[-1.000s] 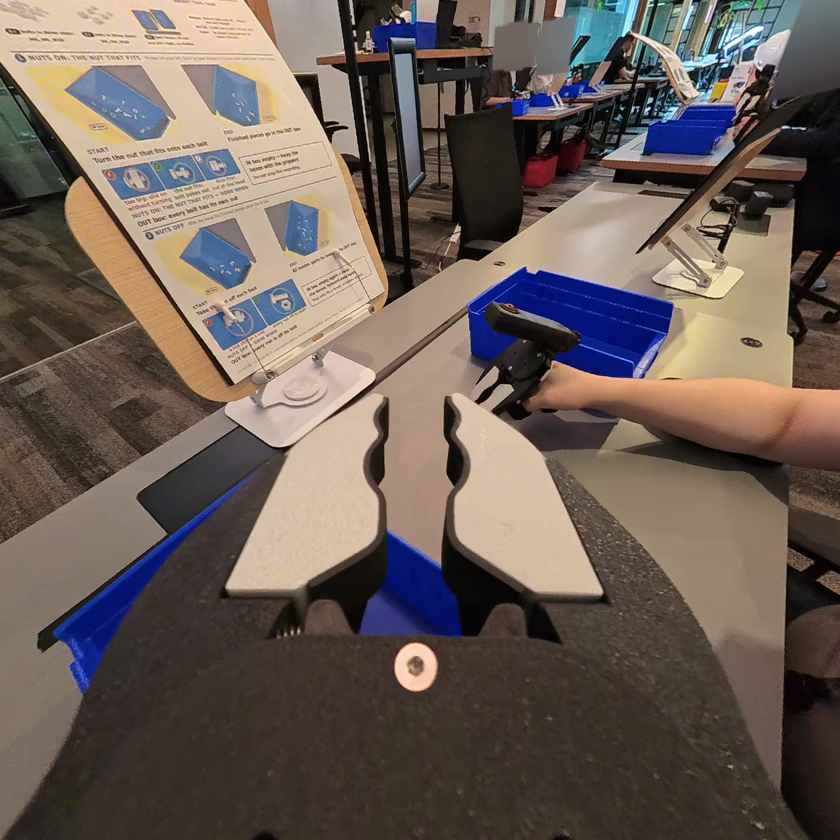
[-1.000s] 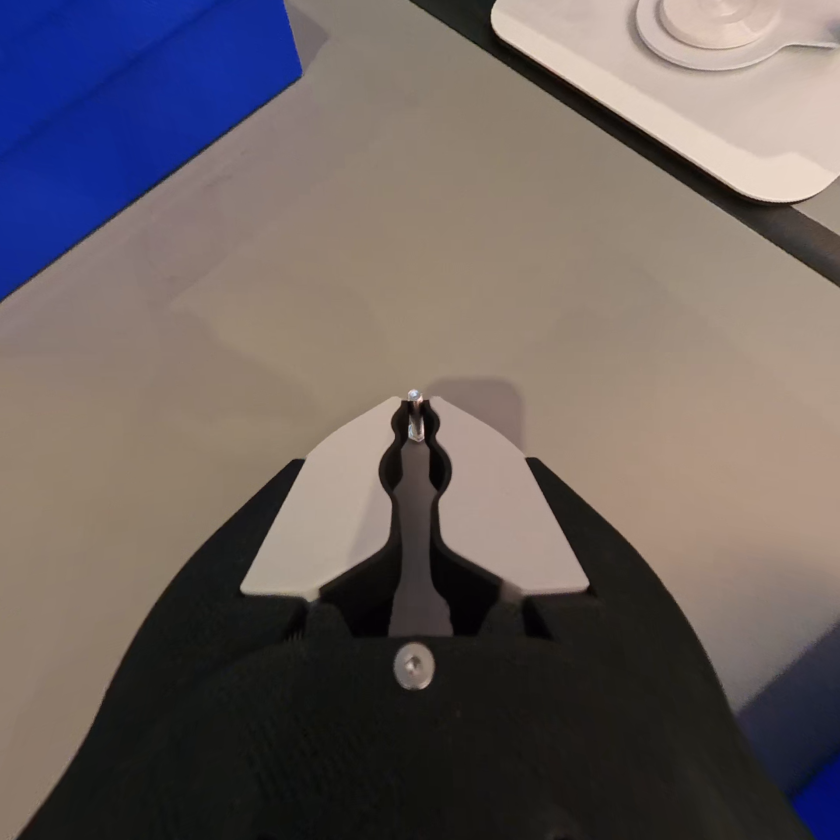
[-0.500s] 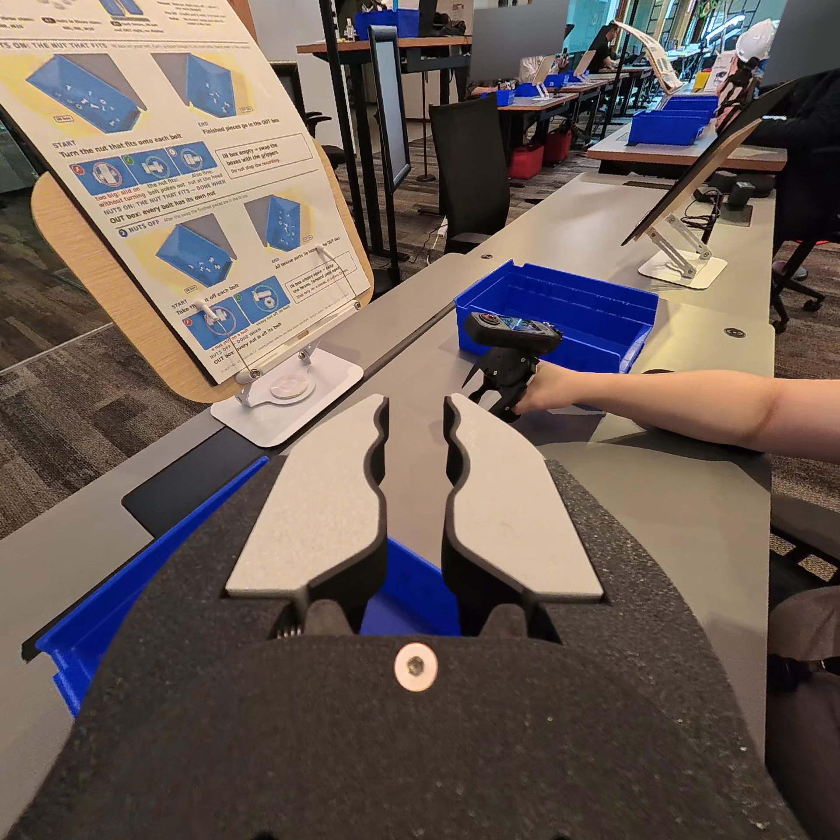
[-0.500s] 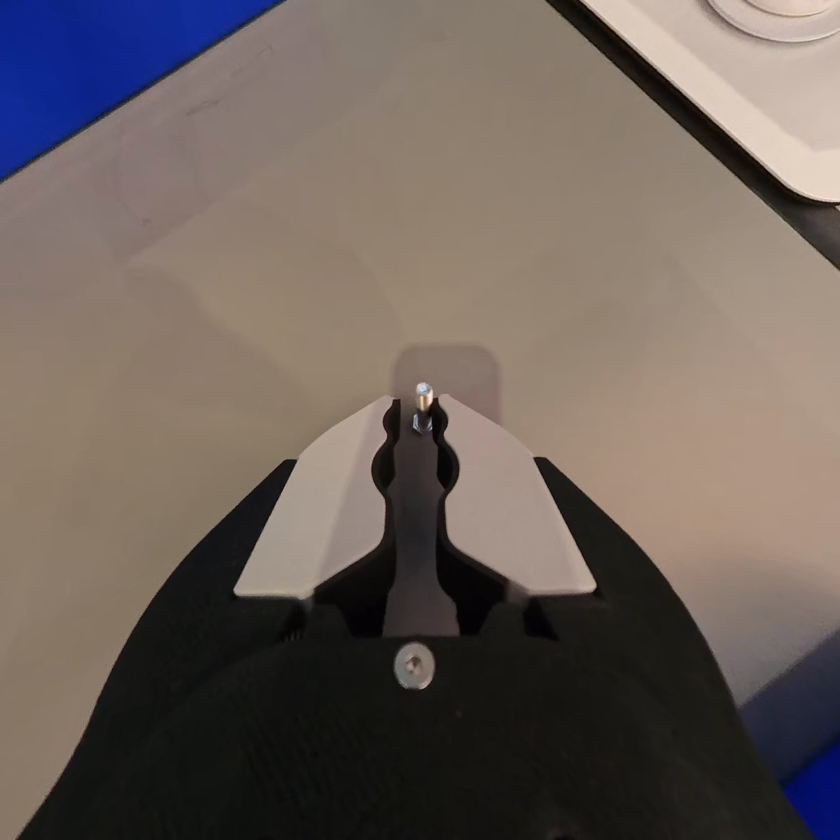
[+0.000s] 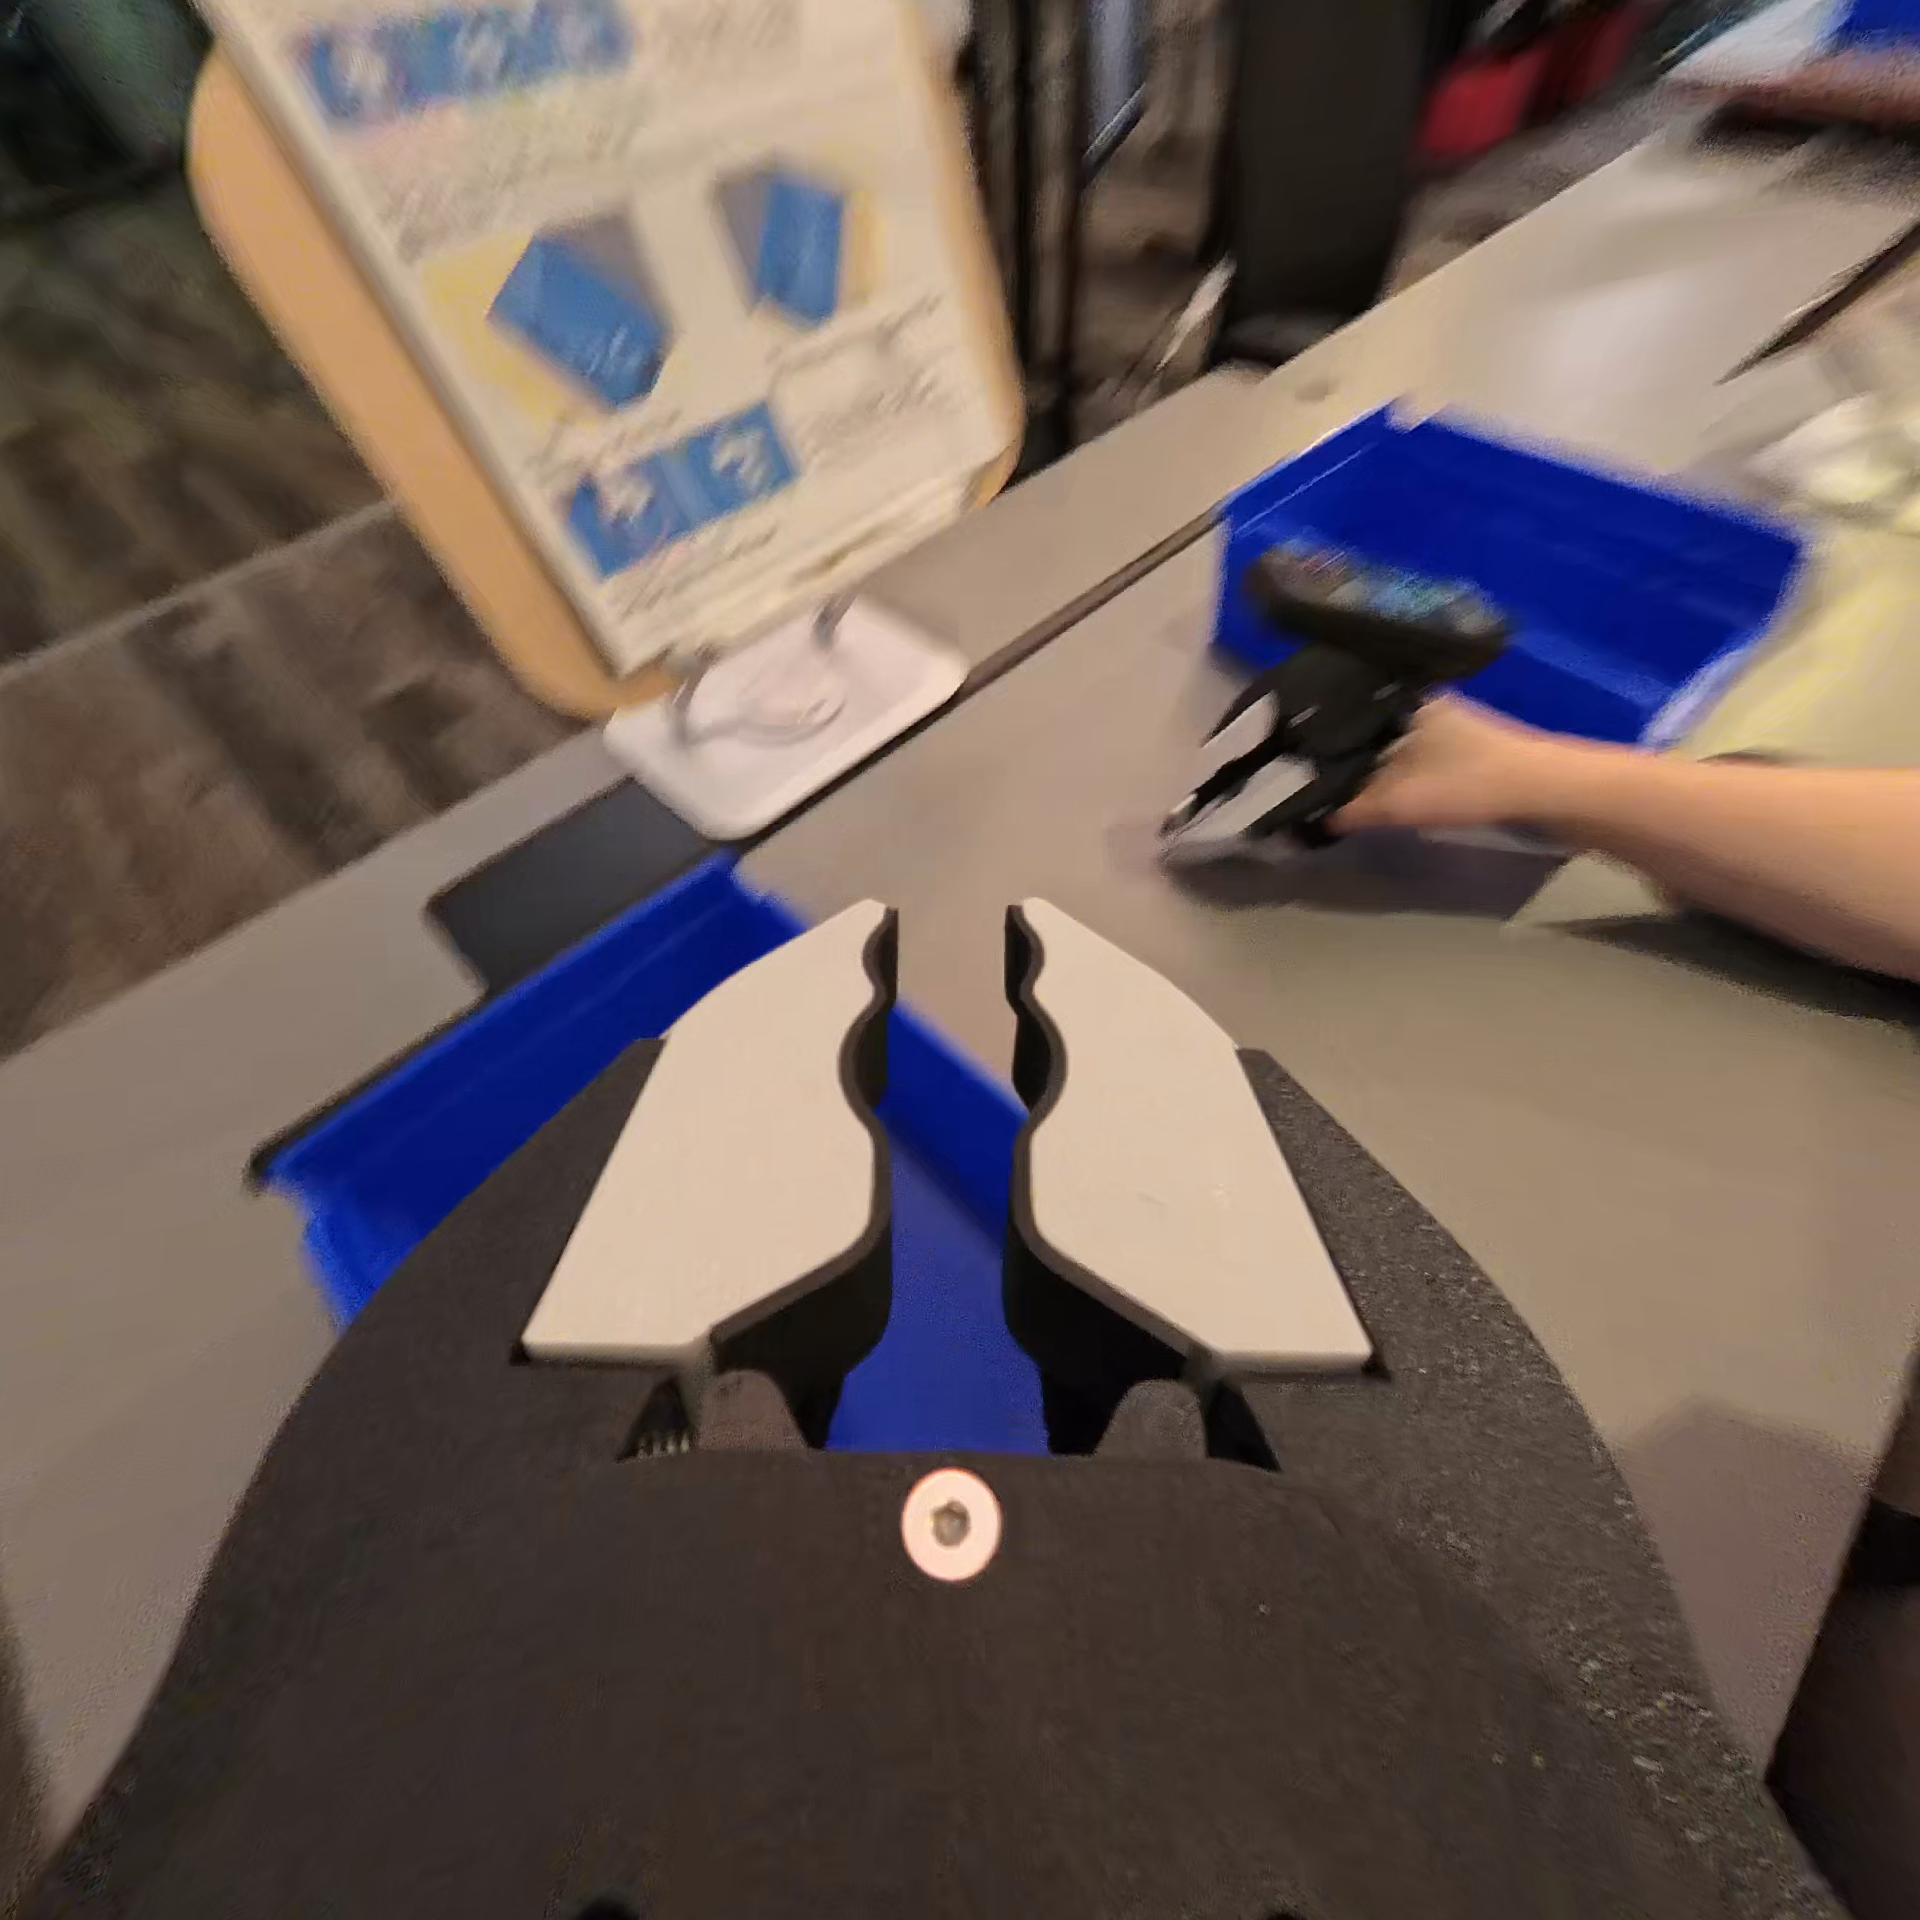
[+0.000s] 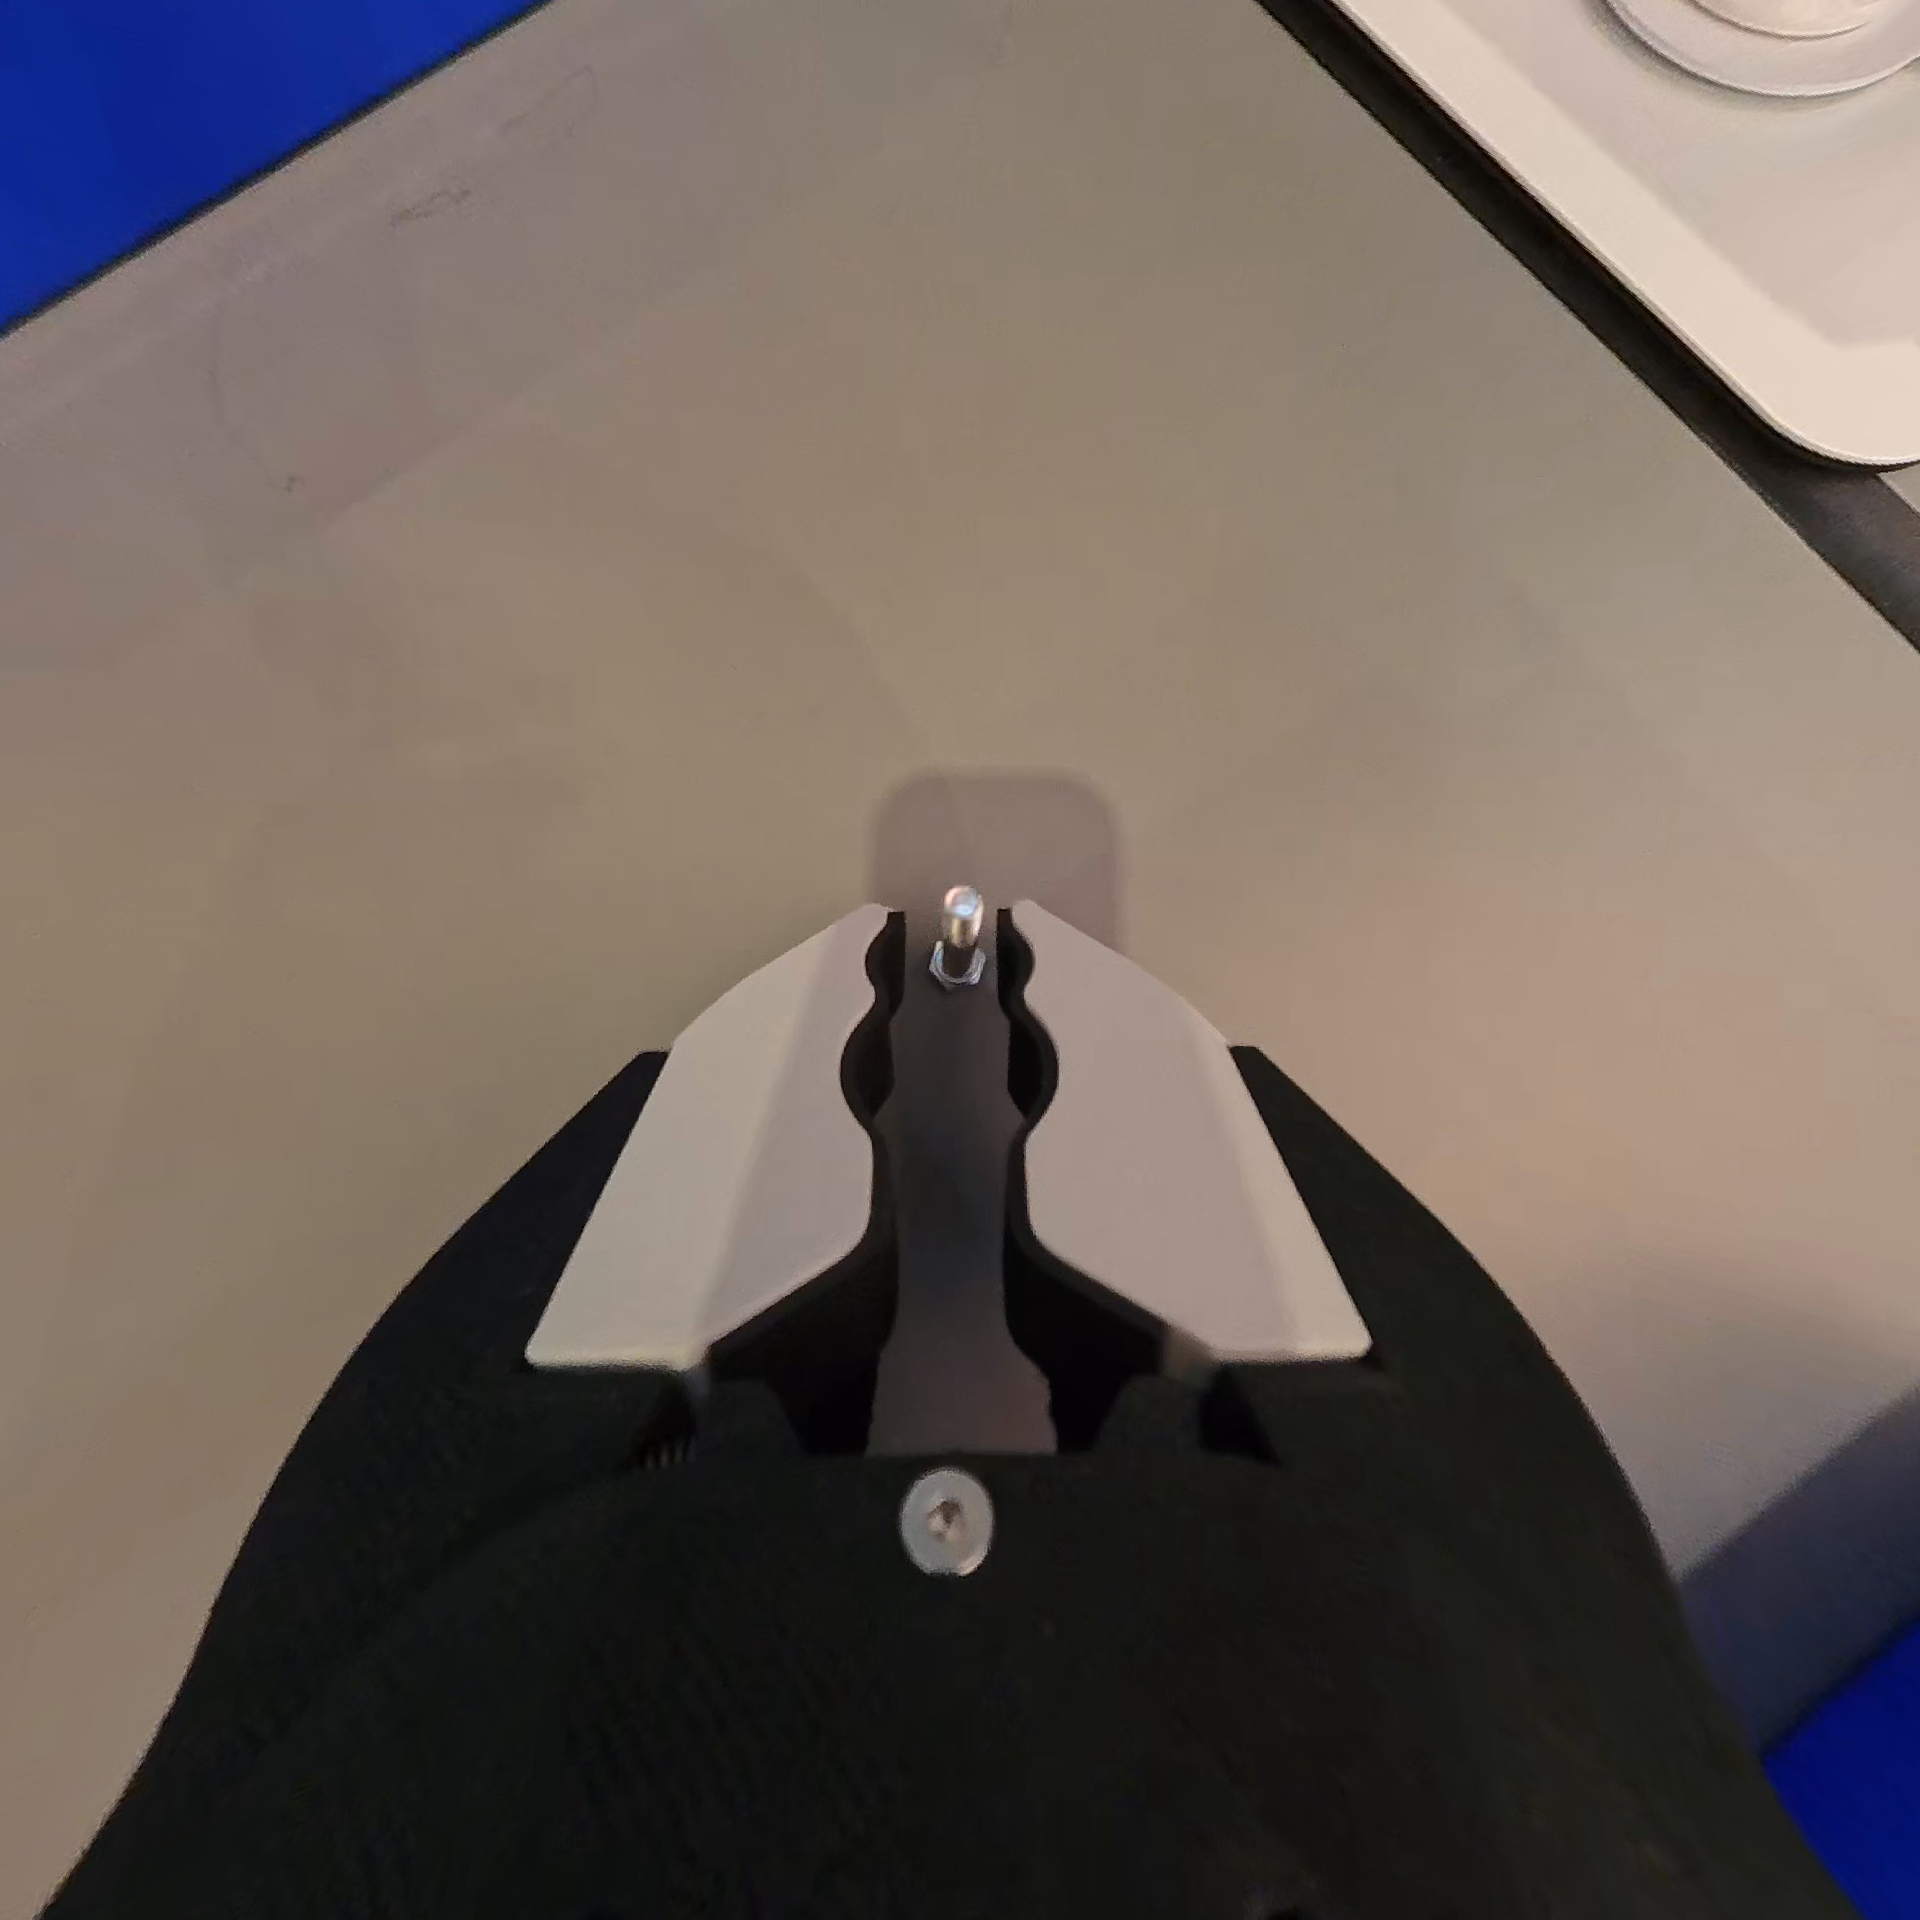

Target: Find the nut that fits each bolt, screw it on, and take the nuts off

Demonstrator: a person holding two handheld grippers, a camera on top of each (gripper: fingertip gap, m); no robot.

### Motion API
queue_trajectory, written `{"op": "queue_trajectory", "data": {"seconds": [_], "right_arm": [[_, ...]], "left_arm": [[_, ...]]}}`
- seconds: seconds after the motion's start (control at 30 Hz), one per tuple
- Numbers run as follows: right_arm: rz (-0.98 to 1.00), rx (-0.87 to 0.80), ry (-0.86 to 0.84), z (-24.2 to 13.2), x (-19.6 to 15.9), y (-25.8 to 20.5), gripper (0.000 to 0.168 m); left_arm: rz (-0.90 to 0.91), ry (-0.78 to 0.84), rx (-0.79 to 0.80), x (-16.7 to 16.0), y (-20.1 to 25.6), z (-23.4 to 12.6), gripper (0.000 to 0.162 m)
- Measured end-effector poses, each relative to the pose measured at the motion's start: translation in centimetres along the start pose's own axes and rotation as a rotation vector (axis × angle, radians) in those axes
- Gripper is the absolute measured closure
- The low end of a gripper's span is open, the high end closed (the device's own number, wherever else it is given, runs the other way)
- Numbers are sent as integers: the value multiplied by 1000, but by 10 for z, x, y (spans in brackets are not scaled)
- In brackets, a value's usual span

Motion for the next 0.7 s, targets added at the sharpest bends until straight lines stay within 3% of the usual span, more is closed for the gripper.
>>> {"op": "queue_trajectory", "data": {"seconds": [0.13, 0.3, 0.43, 0.53, 0.7], "right_arm": [[4, -3, 3, 0, 1, 1, 147], [12, 3, 17, -2, 3, 0, 146], [-1, 0, 30, -4, 6, 0, 145], [-4, 5, 29, -4, 7, -1, 145], [-11, 15, 27, -5, 7, -2, 145]], "left_arm": [[-121, -422, 95, -71, -28, 23, 145], [-328, -810, 59, -154, -45, 52, 145], [-425, -964, 89, -191, -54, 69, 140], [-405, -970, 118, -204, -64, 87, 139], [-279, -1005, 38, -216, -64, 95, 139]]}}
Point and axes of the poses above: each gripper's, where its closed fingertips meet, z out along the fingers, x out of its top, y = z × x across the jaws, the point moved 3 cm from there along -z, back along the fingers, and after that the axes turned 10 degrees about z, right-handed, at the moved point
